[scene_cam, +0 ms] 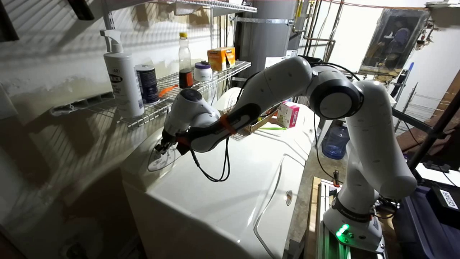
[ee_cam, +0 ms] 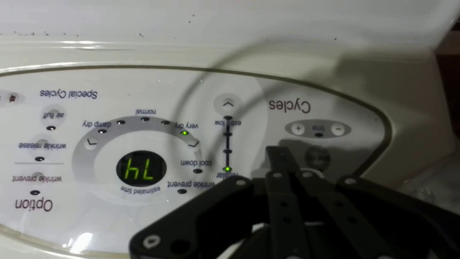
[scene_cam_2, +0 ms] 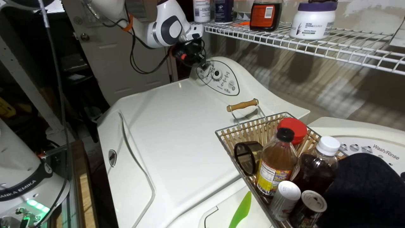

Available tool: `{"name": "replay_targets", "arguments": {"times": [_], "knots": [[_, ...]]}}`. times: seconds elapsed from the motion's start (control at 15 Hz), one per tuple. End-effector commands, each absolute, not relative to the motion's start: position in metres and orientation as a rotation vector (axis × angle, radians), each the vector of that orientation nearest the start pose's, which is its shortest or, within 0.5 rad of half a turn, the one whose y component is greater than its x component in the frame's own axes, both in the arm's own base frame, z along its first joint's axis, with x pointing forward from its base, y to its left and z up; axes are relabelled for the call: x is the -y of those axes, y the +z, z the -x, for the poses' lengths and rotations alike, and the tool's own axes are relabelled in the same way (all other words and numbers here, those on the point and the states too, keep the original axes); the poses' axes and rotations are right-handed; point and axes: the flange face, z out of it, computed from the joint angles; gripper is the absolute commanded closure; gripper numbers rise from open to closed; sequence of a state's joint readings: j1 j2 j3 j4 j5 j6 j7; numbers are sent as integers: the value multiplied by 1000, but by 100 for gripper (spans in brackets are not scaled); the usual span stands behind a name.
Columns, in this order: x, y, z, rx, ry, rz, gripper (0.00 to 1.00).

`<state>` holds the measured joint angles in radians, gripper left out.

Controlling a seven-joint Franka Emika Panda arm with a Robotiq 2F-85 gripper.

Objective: Press a button on the washing machine

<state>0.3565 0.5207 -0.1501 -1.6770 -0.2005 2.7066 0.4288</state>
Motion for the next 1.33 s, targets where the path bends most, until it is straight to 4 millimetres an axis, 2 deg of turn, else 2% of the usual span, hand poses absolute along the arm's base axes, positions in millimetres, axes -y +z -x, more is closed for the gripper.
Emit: {"name": "replay_targets", "arguments": {"times": [0.0,0.13,0.4,0.73,0.87,0.93,1.0,1.27], "knots": [[-161,385,-662,-80,-788,3062,100],[-158,393,-646,-72,-717,3058,100],[-151,395,-617,-74,-560,3058,100],[-138,388,-599,-94,-433,3059,100],[-135,392,-592,-78,-432,3059,100],[-136,397,-588,-74,-426,3075,74],[-138,406,-582,-69,-436,3078,73],[-147,453,-556,-62,-483,3045,47]]}}
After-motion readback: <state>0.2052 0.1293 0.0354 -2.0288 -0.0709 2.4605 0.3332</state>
